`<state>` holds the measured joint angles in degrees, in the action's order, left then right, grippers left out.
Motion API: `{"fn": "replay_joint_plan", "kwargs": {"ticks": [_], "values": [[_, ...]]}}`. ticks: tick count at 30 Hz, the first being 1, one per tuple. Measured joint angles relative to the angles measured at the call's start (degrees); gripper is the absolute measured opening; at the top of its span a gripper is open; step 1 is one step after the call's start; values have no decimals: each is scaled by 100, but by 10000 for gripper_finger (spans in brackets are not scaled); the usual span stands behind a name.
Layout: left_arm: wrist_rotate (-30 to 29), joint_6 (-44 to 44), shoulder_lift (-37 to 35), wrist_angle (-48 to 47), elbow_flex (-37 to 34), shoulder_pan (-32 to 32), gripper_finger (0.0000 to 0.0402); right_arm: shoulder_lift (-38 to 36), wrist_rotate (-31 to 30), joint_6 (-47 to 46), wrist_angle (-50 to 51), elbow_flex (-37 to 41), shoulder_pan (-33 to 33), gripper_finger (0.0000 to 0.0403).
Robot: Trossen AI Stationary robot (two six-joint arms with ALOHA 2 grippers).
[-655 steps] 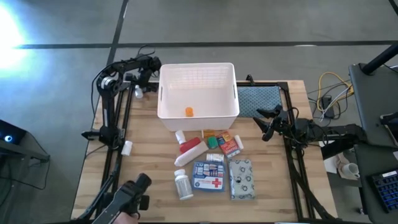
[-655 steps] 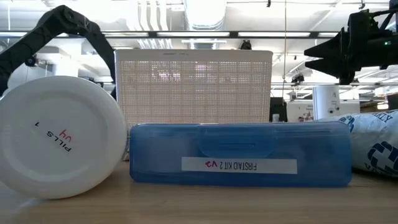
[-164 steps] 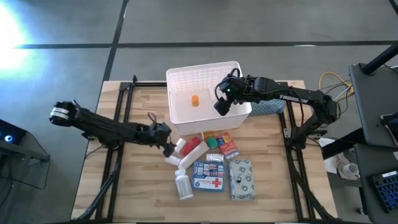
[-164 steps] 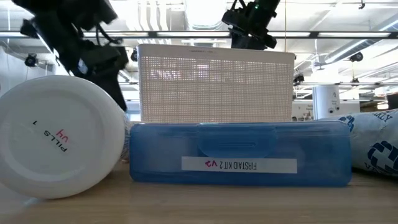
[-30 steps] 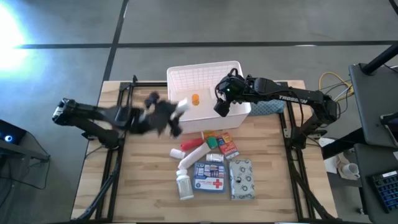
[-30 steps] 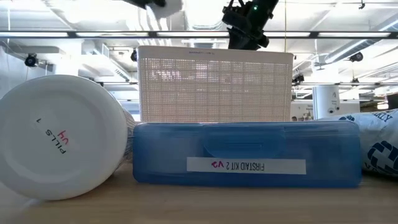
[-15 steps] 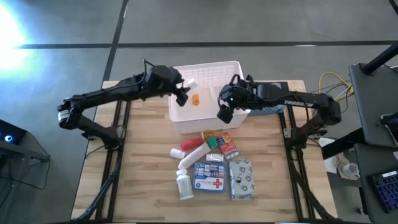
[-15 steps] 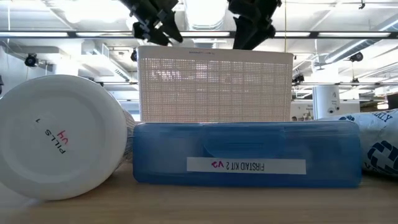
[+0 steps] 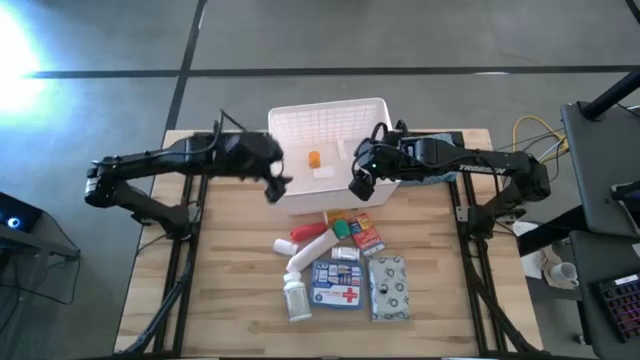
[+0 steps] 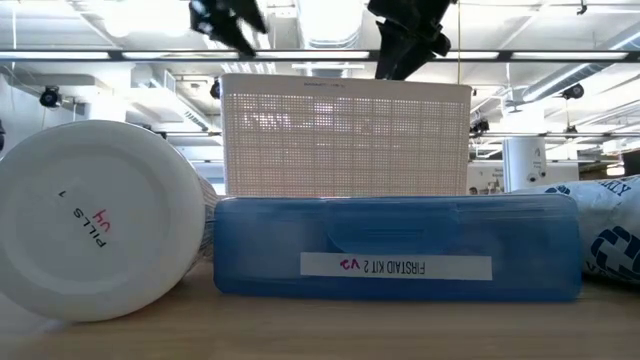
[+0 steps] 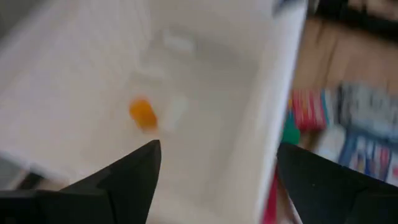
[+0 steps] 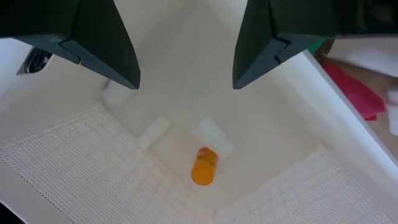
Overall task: Pick & place medical supplies in basket/bin
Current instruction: Put the white pill bottle into the white container
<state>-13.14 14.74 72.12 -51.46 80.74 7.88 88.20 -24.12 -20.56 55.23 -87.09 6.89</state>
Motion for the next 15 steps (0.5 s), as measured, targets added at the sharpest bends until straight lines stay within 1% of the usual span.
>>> {"fn": "replay_joint_plan", "kwargs": {"ticks": [4,8,11,13,15], "values": [[-57,737,-153,-748,-458,-573,297,0,-4,104,-16,0,-104,247],[-52,1350,-361,-705,-1175,-1354,297,0,-2,128,-65,0,-104,246],[-34,1329,-435,-291,-1820,-2072,297,0,-7,219,-186,0,-94,246],[-35,1120,-433,283,-2330,-2515,297,0,-6,353,-278,0,-89,246],[-23,712,-402,1063,-2879,-2850,297,0,-2,467,-399,0,-89,246]]}}
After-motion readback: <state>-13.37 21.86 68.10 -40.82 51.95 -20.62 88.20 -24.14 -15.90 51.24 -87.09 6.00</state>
